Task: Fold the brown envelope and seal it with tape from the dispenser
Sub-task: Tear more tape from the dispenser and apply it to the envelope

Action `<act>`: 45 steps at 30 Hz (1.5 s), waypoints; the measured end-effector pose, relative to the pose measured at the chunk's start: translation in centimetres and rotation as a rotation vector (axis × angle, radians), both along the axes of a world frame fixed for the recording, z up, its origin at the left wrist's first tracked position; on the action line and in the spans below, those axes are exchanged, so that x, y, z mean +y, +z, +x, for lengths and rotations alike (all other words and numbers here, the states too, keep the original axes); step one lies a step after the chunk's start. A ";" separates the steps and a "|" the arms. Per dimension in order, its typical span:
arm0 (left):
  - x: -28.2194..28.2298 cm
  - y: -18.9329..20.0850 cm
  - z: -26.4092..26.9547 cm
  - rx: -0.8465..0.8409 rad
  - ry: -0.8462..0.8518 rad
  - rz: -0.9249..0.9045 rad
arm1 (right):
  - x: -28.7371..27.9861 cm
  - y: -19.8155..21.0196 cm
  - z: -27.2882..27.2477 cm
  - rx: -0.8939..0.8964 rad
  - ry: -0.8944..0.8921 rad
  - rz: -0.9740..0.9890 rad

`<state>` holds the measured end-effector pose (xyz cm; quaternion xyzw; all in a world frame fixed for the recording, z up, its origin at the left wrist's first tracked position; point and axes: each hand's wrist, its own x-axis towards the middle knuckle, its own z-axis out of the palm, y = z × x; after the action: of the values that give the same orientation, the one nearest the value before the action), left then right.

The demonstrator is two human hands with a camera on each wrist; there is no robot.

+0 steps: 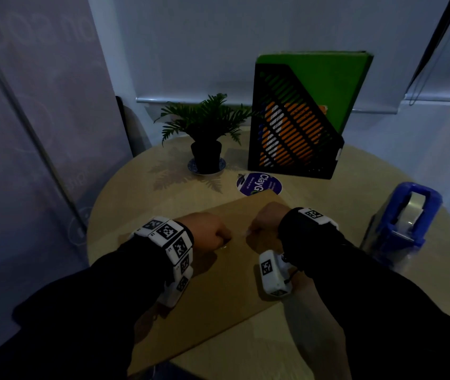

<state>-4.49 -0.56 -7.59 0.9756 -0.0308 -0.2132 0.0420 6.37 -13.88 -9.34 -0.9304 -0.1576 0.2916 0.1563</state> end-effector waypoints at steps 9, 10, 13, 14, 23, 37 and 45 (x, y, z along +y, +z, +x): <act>-0.9 -0.4 0.2 0.003 -0.098 0.226 | -0.1 -0.2 -0.1 -0.027 0.008 -0.008; -1.0 -0.5 0.3 0.005 -0.103 0.242 | 0.0 -0.2 -0.1 -0.029 0.011 -0.014; -1.1 -0.9 0.5 0.018 -0.109 0.275 | -0.1 -0.2 -0.2 -0.054 -0.002 -0.028; -1.2 -1.1 0.5 0.011 -0.108 0.283 | -0.1 -0.1 -0.2 -0.062 -0.002 -0.029; -2.0 -1.8 0.7 0.044 -0.111 0.391 | -0.3 -0.5 -0.1 -0.046 -0.041 0.053; -2.6 -1.6 0.8 0.045 -0.113 0.422 | 1.4 -1.1 1.3 -0.108 0.052 -0.190; -2.7 -1.5 0.7 0.018 -0.088 0.398 | 2.2 -1.4 1.8 -0.118 0.133 -0.353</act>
<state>-3.79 -3.25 -9.10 0.9604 -0.0303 -0.2254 -0.1609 8.14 -11.64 -10.77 -0.9463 -0.1743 0.2694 -0.0383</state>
